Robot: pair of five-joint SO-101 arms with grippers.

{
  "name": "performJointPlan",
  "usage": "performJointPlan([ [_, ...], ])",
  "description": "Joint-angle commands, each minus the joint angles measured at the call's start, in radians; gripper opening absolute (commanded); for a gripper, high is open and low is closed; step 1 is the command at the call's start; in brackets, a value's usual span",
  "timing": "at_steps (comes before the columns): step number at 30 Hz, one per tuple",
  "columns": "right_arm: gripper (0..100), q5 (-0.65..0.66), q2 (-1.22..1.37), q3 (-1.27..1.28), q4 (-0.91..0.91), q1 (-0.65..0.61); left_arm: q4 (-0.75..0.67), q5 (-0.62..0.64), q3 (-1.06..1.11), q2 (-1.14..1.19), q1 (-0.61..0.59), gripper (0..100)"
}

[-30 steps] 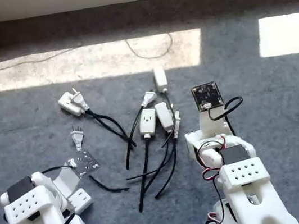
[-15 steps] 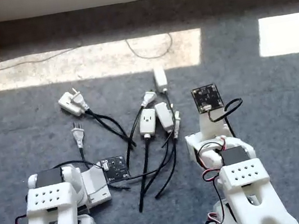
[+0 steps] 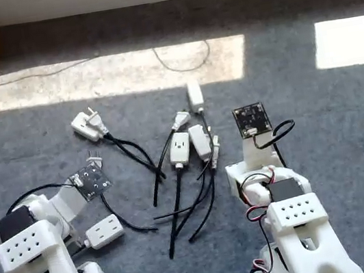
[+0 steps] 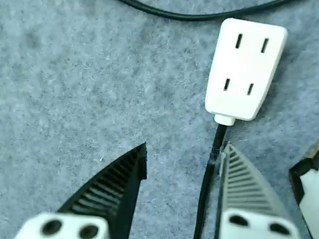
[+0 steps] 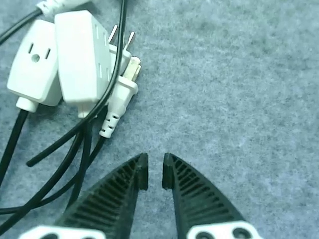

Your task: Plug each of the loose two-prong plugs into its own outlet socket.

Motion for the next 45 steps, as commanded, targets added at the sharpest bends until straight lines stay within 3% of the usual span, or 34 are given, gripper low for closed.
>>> performJointPlan([
  [1, 7.0, -0.002, -0.022, -0.004, -0.004, -0.004, -0.058, -0.227, -0.048, -0.013, 0.005, 25],
  [3, 7.0, -0.002, -0.022, -0.004, -0.004, -0.004, -0.153, -0.017, -0.054, -0.004, 0.064, 25],
  [6, 7.0, -0.002, -0.024, -0.004, -0.004, -0.005, -0.367, 0.442, -0.054, 0.001, 0.17, 25],
  [8, 7.0, -0.002, -0.024, -0.004, -0.004, -0.004, -0.44, 0.671, -0.054, 0.012, 0.226, 25],
  [13, 7.0, -0.002, -0.024, -0.004, -0.015, -0.001, -0.497, 0.87, -0.056, 0.194, 0.346, 24],
  [22, 7.0, 0.049, -0.025, 0.021, -0.051, -0.001, -0.64, 0.893, -0.225, 0.694, 0.331, 19],
  [28, 7.0, 0.051, -0.025, 0.021, -0.053, -0.001, -0.632, 0.893, -0.384, 0.924, 0.325, 18],
  [32, 7.0, 0.051, -0.025, 0.018, -0.053, 0.002, -0.554, 0.876, -0.455, 0.94, 0.344, 8],
  [34, 7.0, 0.051, -0.025, 0.016, -0.051, 0.044, -0.5, 0.812, -0.483, 0.941, 0.374, 0],
  [40, 7.0, 0.046, -0.027, -0.07, -0.048, 0.332, -0.397, 0.792, -0.499, 0.934, 0.464, 0],
  [45, 7.0, 0.046, -0.027, -0.177, 0.122, 0.398, -0.322, 0.796, -0.613, 0.897, 0.45, 0],
])
